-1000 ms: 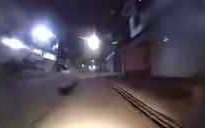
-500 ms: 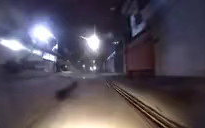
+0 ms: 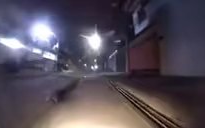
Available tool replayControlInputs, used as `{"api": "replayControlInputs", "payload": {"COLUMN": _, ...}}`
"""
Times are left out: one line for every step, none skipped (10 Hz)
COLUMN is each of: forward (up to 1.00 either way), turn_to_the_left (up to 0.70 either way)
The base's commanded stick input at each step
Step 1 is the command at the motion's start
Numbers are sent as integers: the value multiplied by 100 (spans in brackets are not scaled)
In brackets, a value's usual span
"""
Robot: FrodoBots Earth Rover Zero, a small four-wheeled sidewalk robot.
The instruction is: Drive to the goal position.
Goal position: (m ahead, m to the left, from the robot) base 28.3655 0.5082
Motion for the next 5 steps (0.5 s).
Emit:
{"api": "replayControlInputs", "payload": {"forward": 70, "turn_to_the_left": 0}}
{"api": "replayControlInputs", "payload": {"forward": 70, "turn_to_the_left": 0}}
{"api": "replayControlInputs", "payload": {"forward": 70, "turn_to_the_left": 0}}
{"api": "replayControlInputs", "payload": {"forward": 70, "turn_to_the_left": 0}}
{"api": "replayControlInputs", "payload": {"forward": 70, "turn_to_the_left": 0}}
